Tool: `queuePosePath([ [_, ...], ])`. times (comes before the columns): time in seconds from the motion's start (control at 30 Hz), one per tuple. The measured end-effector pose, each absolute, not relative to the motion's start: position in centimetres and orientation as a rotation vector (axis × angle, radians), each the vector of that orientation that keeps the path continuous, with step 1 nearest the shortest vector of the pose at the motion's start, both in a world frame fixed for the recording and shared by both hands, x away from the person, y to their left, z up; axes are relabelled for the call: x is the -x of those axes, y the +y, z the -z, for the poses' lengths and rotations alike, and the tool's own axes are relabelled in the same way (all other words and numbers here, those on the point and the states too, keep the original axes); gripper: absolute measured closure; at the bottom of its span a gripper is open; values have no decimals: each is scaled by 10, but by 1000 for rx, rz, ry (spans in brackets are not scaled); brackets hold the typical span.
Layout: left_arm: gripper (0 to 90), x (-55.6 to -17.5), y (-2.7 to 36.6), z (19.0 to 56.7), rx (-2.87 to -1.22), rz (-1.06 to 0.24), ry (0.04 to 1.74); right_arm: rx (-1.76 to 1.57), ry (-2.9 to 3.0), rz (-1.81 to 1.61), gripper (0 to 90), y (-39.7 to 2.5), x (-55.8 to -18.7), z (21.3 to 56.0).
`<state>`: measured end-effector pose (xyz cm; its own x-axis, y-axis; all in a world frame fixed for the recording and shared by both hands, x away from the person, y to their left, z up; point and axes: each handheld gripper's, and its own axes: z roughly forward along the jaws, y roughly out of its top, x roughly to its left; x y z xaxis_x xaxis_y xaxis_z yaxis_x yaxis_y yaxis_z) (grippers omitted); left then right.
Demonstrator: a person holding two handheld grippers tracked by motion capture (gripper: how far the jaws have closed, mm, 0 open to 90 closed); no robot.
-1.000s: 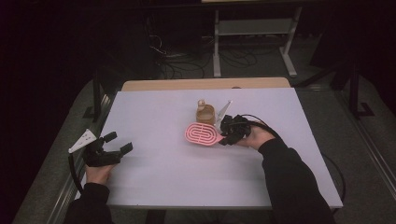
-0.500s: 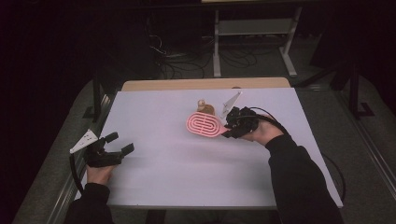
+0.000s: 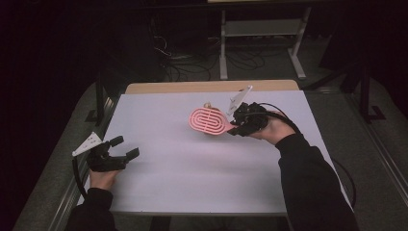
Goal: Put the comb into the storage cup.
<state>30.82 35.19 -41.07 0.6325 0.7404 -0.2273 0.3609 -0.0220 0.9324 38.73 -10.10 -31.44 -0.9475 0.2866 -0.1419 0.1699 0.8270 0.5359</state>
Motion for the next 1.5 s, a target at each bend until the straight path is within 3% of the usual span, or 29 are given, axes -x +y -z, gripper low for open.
queuePosePath([
  [0.27,0,-311,349,401,-1670,-384,902,-309,2764,-806,686,-93,-389,296],
  [0.73,2,-314,346,386,-1588,-285,850,-272,2736,-808,687,-83,-391,269],
  [1.5,3,-342,298,332,-1637,-246,774,-269,2672,-867,688,-80,-391,246],
])
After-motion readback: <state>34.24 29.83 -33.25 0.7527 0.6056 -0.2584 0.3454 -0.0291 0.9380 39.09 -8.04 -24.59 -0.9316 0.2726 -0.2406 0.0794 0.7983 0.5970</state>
